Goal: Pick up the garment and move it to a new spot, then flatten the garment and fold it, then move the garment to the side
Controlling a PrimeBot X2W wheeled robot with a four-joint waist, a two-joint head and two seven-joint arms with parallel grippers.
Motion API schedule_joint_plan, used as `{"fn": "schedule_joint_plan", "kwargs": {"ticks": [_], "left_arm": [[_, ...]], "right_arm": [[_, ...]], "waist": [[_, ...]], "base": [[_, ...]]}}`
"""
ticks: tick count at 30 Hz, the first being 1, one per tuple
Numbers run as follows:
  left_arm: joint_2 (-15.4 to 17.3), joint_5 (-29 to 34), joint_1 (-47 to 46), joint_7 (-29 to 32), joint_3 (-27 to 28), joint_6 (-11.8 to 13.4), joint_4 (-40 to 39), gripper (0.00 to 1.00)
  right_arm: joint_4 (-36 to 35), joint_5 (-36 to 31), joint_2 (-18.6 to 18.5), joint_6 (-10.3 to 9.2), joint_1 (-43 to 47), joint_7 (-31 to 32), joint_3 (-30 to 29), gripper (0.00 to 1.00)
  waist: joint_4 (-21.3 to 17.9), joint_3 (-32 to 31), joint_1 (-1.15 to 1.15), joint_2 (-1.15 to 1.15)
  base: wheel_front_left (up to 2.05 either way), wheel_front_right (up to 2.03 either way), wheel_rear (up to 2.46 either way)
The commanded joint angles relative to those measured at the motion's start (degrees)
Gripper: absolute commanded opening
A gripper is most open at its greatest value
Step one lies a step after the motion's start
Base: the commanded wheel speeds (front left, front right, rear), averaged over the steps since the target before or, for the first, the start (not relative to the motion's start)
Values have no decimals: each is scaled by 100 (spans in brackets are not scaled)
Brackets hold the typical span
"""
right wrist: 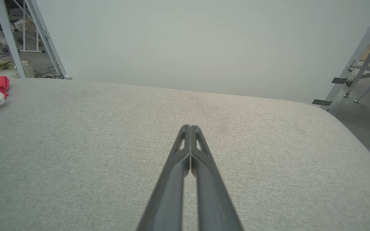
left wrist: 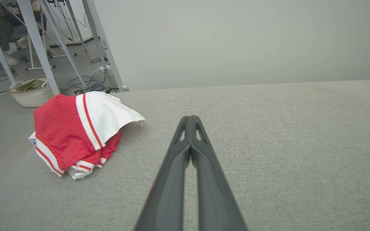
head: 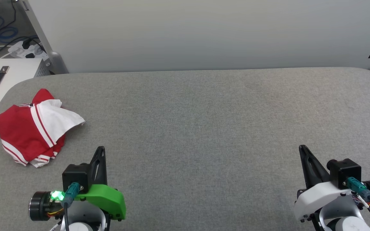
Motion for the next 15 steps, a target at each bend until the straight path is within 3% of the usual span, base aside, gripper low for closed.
{"fn": "schedule_joint_plan", "kwargs": {"ticks": [1, 15], "left_arm": [[-26, 57, -66, -4, 4, 19, -16, 0], [-26, 57, -66, -4, 4, 19, -16, 0]], "right_arm": [[-21, -55, 15, -5, -20, 17, 12, 0], [-21, -55, 15, -5, -20, 17, 12, 0]], "waist": [[0, 0, 0, 0], [0, 0, 0, 0]], "base": [[0, 0, 0], [0, 0, 0]]}}
